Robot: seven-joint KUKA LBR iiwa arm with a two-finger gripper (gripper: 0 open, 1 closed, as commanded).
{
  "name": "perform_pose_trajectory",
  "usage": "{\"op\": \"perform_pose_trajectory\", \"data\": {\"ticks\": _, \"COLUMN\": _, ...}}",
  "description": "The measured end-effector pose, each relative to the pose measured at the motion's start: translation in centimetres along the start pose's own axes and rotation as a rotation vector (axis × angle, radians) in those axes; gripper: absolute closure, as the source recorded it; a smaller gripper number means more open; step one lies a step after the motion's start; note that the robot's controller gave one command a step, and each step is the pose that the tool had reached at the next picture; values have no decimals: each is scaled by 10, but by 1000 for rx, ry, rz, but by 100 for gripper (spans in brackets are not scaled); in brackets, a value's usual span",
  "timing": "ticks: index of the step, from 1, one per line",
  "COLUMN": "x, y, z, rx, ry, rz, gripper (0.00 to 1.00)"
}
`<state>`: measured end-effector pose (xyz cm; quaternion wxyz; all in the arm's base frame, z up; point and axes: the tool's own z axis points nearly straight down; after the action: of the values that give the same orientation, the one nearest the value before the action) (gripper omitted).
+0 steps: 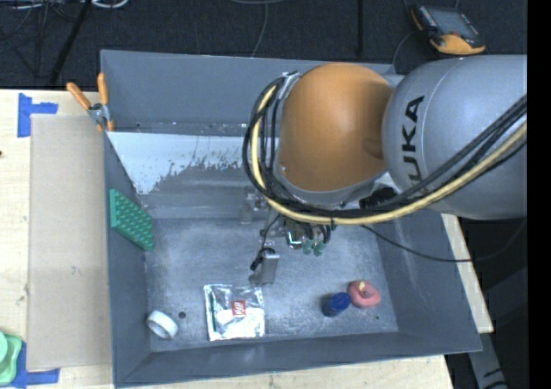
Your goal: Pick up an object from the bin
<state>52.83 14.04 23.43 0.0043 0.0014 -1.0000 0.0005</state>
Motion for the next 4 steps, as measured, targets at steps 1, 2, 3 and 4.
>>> {"op": "perform_pose_trajectory", "data": {"ticks": 1, "x": 21, "y": 6, "z": 169, "rx": 1, "ry": 0, "rz": -198, "gripper": 0}}
{"op": "perform_pose_trajectory", "data": {"ticks": 2, "x": 18, "y": 6, "z": 165, "rx": -1, "ry": -9, "rz": -194, "gripper": 100}}
{"op": "perform_pose_trajectory", "data": {"ticks": 3, "x": 18, "y": 6, "z": 165, "rx": -1, "ry": -8, "rz": -193, "gripper": 0}}
{"op": "perform_pose_trajectory", "data": {"ticks": 4, "x": 52, "y": 0, "z": 162, "rx": -4, "ry": -29, "rz": -213, "gripper": 0}}
